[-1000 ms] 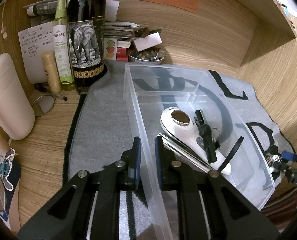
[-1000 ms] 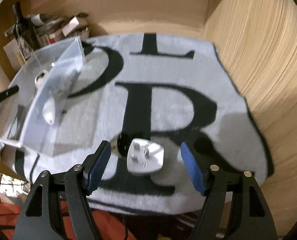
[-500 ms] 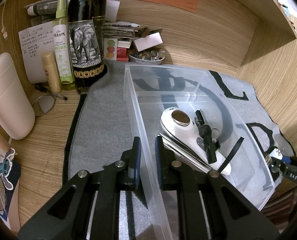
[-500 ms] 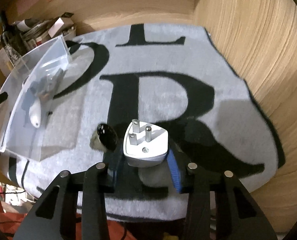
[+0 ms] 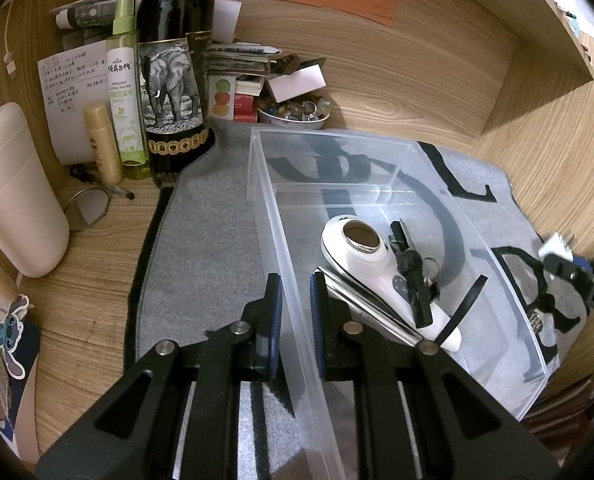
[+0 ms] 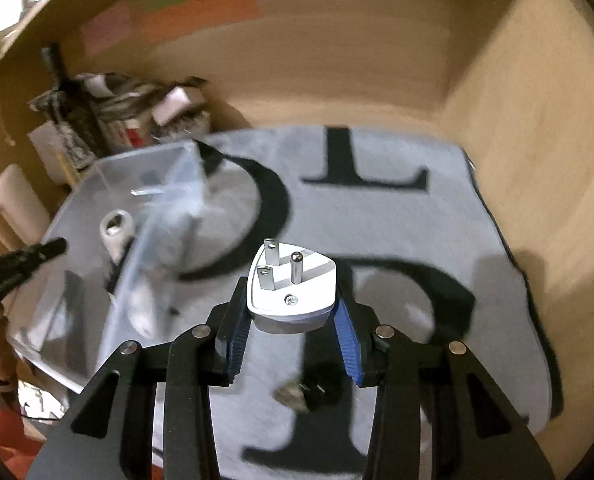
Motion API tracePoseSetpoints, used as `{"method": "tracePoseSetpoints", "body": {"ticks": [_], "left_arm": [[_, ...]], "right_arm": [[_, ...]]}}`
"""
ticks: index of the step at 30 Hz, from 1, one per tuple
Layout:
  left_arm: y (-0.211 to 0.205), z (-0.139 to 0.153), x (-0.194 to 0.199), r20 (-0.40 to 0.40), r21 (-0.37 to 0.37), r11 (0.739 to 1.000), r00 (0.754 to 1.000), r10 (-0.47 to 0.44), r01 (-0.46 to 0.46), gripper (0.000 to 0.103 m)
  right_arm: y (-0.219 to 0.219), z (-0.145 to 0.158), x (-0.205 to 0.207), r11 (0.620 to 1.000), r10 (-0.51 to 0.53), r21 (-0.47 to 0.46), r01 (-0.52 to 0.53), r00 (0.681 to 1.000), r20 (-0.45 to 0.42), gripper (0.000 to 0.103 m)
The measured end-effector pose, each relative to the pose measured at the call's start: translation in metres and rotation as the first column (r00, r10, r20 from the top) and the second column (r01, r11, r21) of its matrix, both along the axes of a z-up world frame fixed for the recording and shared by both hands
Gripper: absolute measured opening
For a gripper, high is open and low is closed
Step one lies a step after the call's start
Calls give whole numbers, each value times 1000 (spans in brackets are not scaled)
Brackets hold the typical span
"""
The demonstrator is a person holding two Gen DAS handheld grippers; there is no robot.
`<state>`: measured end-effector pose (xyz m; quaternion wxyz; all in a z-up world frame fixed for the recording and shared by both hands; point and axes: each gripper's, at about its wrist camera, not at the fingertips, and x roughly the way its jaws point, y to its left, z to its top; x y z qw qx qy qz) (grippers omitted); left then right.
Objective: Organize rigid objects
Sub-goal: 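Carry the white plug into the box and open the right gripper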
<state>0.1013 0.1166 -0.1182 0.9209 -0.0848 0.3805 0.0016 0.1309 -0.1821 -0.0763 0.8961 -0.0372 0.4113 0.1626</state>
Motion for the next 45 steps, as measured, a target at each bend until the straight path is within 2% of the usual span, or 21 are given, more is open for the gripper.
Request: {"method": "tracePoseSetpoints", "body": {"ticks": [6,13,21,30,34,42,45], "left_arm": [[0,0,0,0,-2,1000,1000,1,-1,13],[0,0,0,0,0,1000,1000,1,-1,14],[0,0,0,1,-1,1000,1000,1,-1,14],[-1,-1,0,1,-5,1000,1000,1,-1,14],[-1,-1,0,1,-5,1000,1000,1,-1,14],[-2,-1,0,0,-7,1000,1000,1,-1,14],[-2,-1,0,1,-6,1000,1000,0,0,14]], "right_arm": [[37,19,5,994,111,17,-112,992,63,36],[81,30,4,972,232,16,-235,967,108,36],[112,17,8,949,315,-19,-314,947,70,36],[134,-9,13,917,393,-63,-394,919,-27,36],[137,-14,11,910,407,-69,-409,913,-41,36],[130,-9,12,923,384,-25,-385,922,-48,37],[127,-3,8,926,377,-21,-378,926,-30,40]]}}
